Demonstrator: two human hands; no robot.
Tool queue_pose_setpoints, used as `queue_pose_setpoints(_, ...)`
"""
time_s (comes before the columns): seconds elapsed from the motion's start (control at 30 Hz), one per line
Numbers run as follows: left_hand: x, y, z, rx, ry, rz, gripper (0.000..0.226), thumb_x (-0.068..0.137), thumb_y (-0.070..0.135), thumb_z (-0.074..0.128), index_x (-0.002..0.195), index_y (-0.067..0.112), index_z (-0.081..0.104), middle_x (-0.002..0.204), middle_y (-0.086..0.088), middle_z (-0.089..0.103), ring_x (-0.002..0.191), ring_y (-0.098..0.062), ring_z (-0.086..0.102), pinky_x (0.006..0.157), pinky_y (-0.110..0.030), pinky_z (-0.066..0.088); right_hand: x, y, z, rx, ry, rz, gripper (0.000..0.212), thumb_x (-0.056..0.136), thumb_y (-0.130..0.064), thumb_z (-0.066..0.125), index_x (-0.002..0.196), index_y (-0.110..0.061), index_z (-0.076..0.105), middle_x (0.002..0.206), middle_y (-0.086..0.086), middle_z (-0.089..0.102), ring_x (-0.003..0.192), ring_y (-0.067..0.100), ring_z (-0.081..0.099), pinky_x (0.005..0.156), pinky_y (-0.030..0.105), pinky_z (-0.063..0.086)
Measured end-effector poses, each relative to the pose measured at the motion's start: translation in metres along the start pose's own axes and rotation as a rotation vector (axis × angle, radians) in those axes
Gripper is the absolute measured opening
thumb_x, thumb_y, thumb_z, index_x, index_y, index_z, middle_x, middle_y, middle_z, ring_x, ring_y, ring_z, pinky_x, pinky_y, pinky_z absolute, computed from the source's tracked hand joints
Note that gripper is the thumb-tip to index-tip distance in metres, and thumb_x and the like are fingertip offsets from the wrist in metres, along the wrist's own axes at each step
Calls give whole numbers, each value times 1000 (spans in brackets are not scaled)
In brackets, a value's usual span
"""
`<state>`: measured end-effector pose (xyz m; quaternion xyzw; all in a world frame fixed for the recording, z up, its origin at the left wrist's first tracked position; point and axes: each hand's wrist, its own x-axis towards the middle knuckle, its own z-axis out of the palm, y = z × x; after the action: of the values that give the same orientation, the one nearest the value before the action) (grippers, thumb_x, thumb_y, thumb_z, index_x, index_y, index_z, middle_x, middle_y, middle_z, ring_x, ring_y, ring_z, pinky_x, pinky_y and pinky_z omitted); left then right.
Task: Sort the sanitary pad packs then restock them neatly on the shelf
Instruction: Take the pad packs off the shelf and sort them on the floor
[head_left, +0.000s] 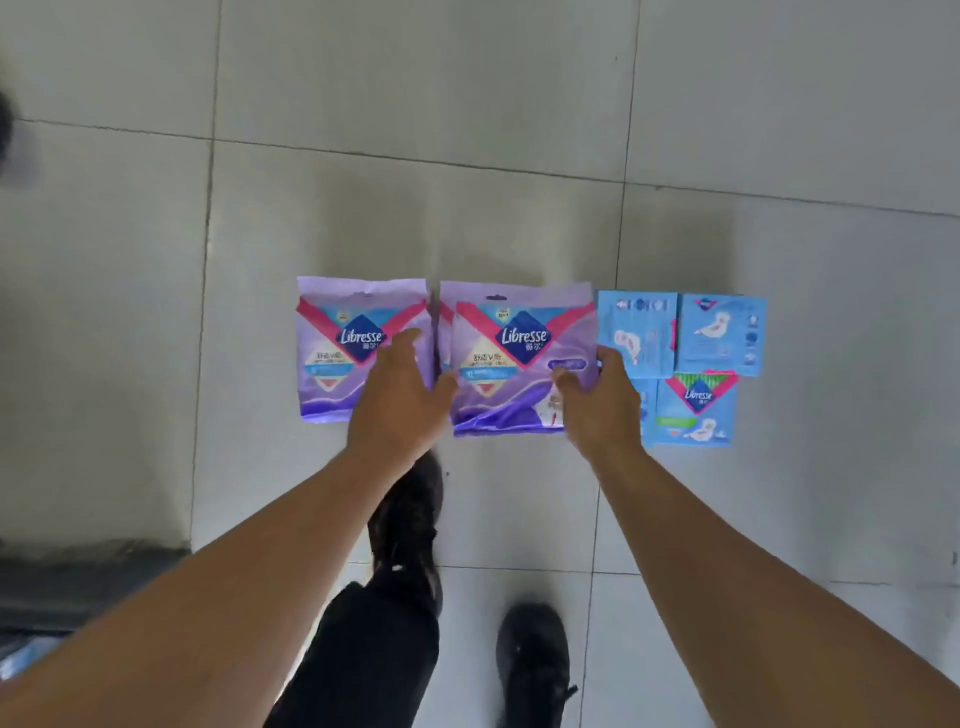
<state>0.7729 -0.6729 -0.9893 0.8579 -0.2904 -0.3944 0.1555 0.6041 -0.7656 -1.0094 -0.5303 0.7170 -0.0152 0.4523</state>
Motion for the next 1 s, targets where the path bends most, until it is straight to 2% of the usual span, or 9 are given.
queue_pose_setpoints(0.07, 13, -16, 7, 120, 27, 57, 53, 92, 30, 58, 139, 13, 41, 137, -8, 50, 126, -26, 46, 102, -38, 39, 16, 8, 22, -43, 0, -9, 41, 95, -28, 60, 132, -13, 48, 128, 10, 60, 116, 31, 57, 94, 37, 46)
queue_pose_setpoints(0.2, 22, -33, 12, 276, 43, 182, 46, 92, 29, 58, 133, 12, 45, 133, -9, 52, 123, -26, 47, 92, -39, 47, 26, 10, 51, -171, -56, -5, 51, 98, -32, 56, 142, -13, 38, 138, 8, 53, 126, 30, 51, 93, 31, 44)
queue_pose_setpoints(0.37, 20, -41, 8, 368, -2, 217, 48, 92, 36, 59, 132, 14, 45, 130, -9, 55, 119, -27, 52, 90, -41, 53, 28, 7, 59, -289, -126, 23, 59, 95, -37, 59, 143, -14, 33, 134, 8, 54, 123, 28, 55, 83, 29, 48)
queue_pose_setpoints(0.47, 13, -36, -4, 389, -22, 195, 49, 92, 37, 58, 134, 15, 45, 131, -8, 55, 119, -26, 53, 92, -40, 52, 22, -3, 52, -375, -88, -38, 54, 95, -33, 59, 140, -13, 36, 132, 10, 54, 122, 28, 55, 90, 34, 49)
queue_pose_setpoints(0.63, -22, -8, -49, 374, 40, 113, 44, 94, 32, 52, 136, 19, 45, 134, -5, 52, 121, -24, 49, 90, -37, 46, -33, -46, 16, -648, -154, -480, 48, 97, -31, 53, 139, -13, 41, 137, 9, 51, 125, 27, 48, 97, 40, 45)
queue_pose_setpoints(0.7, -45, 8, -78, 381, 91, 84, 43, 95, 32, 48, 136, 20, 45, 133, -5, 52, 120, -26, 49, 89, -39, 43, -72, -75, -4, -774, -153, -694, 45, 96, -30, 49, 137, -11, 45, 135, 9, 52, 121, 30, 50, 90, 42, 46)
queue_pose_setpoints(0.8, -100, 33, -134, 374, 187, 56, 40, 96, 32, 45, 134, 20, 47, 128, -5, 53, 114, -27, 51, 87, -39, 41, -143, -127, -33, -856, -126, -936, 45, 87, -35, 41, 121, -12, 59, 118, 8, 63, 103, 31, 61, 75, 38, 49)
queue_pose_setpoints(0.93, -199, 51, -225, 324, 412, 33, 39, 95, 34, 49, 131, 20, 52, 128, -5, 56, 110, -29, 54, 85, -40, 42, -250, -208, -64, -854, -133, -1247, 40, 83, -34, 54, 116, -15, 62, 111, 4, 65, 94, 29, 62, 71, 37, 48)
queue_pose_setpoints(1.0, -249, 51, -264, 318, 490, -8, 41, 95, 37, 48, 133, 23, 50, 131, -2, 54, 116, -26, 51, 91, -40, 41, -305, -243, -72, -840, -131, -1384, 41, 83, -35, 48, 117, -16, 62, 110, 3, 65, 93, 26, 62, 70, 36, 48)
